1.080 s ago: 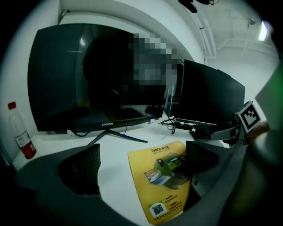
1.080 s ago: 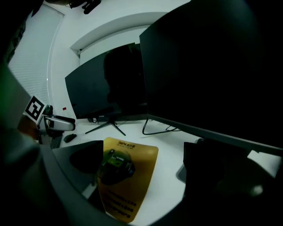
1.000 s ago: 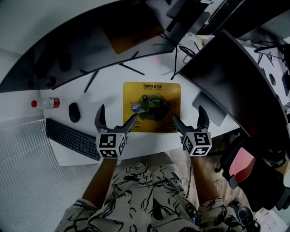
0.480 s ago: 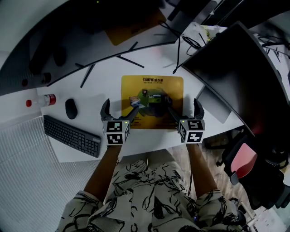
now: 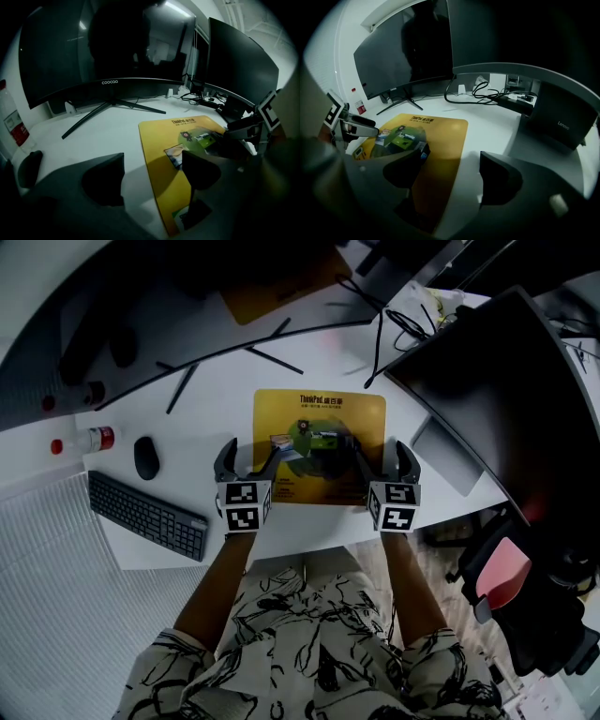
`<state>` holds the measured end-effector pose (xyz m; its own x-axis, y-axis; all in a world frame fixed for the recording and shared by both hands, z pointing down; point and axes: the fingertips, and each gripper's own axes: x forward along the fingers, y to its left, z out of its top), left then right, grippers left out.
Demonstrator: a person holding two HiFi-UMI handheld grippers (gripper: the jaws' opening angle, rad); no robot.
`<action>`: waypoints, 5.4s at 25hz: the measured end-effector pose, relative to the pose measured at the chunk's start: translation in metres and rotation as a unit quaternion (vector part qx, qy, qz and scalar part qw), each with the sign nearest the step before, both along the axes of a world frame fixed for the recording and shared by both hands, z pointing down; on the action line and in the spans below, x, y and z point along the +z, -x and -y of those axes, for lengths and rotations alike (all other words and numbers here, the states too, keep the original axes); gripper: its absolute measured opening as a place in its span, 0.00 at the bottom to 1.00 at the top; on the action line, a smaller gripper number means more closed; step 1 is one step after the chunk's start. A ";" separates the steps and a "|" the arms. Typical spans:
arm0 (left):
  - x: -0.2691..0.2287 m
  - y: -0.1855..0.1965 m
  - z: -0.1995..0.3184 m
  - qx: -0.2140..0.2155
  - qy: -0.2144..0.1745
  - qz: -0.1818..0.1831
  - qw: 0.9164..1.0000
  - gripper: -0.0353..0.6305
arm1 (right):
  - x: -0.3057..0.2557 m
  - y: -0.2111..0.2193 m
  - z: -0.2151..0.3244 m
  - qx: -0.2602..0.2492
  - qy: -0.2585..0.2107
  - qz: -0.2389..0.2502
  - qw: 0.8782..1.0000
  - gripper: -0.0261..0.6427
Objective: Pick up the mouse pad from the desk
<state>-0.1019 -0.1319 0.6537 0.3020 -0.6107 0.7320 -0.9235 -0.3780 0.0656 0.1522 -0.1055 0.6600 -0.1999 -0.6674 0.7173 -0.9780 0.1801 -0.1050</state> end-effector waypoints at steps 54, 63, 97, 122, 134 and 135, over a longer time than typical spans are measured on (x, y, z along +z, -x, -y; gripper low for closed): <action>-0.030 -0.027 -0.010 0.048 -0.024 -0.048 0.997 0.15 | -0.044 0.025 0.004 -0.042 -0.062 0.013 0.997 0.14; -0.084 -0.026 0.010 0.047 -0.087 -0.062 0.993 0.15 | -0.092 0.029 0.023 -0.032 -0.115 0.023 0.993 0.13; -0.394 -0.021 0.009 0.074 -0.372 -0.112 0.918 0.15 | -0.393 0.023 0.017 -0.041 -0.389 0.041 0.919 0.13; -0.459 -0.011 -0.034 0.066 -0.471 -0.113 0.873 0.15 | -0.464 0.031 -0.023 -0.065 -0.484 0.040 0.872 0.13; -0.482 -0.014 -0.046 0.068 -0.476 -0.105 0.871 0.15 | -0.486 0.029 -0.034 -0.063 -0.492 0.044 0.867 0.13; -0.482 -0.014 -0.046 0.068 -0.477 -0.105 0.870 0.15 | -0.486 0.028 -0.033 -0.063 -0.492 0.043 0.867 0.13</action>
<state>-0.0875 -0.0862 0.1718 0.4850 -0.8583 -0.1675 -0.8714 -0.4581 -0.1757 0.1240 -0.0722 0.1744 -0.3397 -0.9171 -0.2085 -0.9405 0.3284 0.0877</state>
